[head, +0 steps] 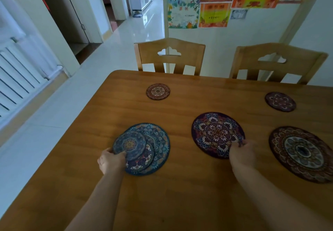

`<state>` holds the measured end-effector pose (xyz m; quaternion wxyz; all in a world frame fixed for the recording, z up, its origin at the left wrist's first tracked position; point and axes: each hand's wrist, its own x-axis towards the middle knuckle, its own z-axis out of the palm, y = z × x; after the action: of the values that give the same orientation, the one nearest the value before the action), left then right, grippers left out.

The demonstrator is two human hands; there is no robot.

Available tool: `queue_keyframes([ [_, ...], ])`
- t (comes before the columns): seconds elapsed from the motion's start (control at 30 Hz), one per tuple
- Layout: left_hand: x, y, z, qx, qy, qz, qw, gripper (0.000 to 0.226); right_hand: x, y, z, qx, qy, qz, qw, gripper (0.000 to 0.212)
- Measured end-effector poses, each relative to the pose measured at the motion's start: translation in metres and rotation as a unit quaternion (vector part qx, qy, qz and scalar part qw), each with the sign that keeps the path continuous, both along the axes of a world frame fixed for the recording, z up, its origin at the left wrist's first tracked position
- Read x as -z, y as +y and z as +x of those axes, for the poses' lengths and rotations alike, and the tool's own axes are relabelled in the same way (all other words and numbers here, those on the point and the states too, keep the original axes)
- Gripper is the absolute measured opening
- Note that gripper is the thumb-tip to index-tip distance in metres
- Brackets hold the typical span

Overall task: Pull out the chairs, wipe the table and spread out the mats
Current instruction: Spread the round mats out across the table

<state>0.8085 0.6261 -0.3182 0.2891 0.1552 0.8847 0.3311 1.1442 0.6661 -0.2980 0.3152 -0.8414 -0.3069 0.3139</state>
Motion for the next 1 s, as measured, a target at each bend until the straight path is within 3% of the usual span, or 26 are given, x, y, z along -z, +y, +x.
queue_keyframes([
  [0.07,-0.001,-0.004,0.001,0.007,-0.004,0.01,1.0,0.055,-0.005,-0.006,-0.025,-0.089,-0.008,0.04,0.995,0.006],
  [0.17,-0.002,-0.011,0.002,0.004,-0.023,0.026,0.999,0.043,-0.004,-0.012,-0.073,-0.23,0.031,0.047,0.972,0.011],
  [0.27,-0.005,-0.016,0.0,0.017,-0.016,0.041,0.999,0.033,-0.008,-0.018,-0.127,-0.301,0.127,0.003,0.945,0.017],
  [0.4,-0.003,-0.021,-0.008,0.032,-0.013,0.057,0.998,0.027,-0.006,-0.02,-0.18,-0.284,0.225,-0.084,0.928,0.036],
  [0.53,0.004,-0.026,-0.016,0.021,-0.029,0.069,0.997,0.016,0.0,-0.014,-0.203,-0.196,0.306,-0.139,0.922,0.044],
  [0.63,0.009,-0.029,-0.022,0.024,-0.055,0.081,0.995,0.016,0.012,-0.012,-0.212,-0.255,0.226,-0.138,0.93,0.02],
  [0.77,0.005,-0.04,-0.025,0.01,-0.152,0.107,0.983,0.019,0.021,-0.023,-0.206,-0.35,0.086,-0.105,0.927,0.011],
  [0.83,-0.002,-0.048,-0.026,0.011,-0.194,0.11,0.975,0.019,0.017,-0.029,-0.193,-0.352,0.054,-0.102,0.929,0.003],
  [1.0,-0.016,-0.081,-0.032,0.089,-0.233,0.072,0.966,0.022,0.01,-0.041,-0.153,-0.32,-0.001,-0.088,0.943,0.01],
])
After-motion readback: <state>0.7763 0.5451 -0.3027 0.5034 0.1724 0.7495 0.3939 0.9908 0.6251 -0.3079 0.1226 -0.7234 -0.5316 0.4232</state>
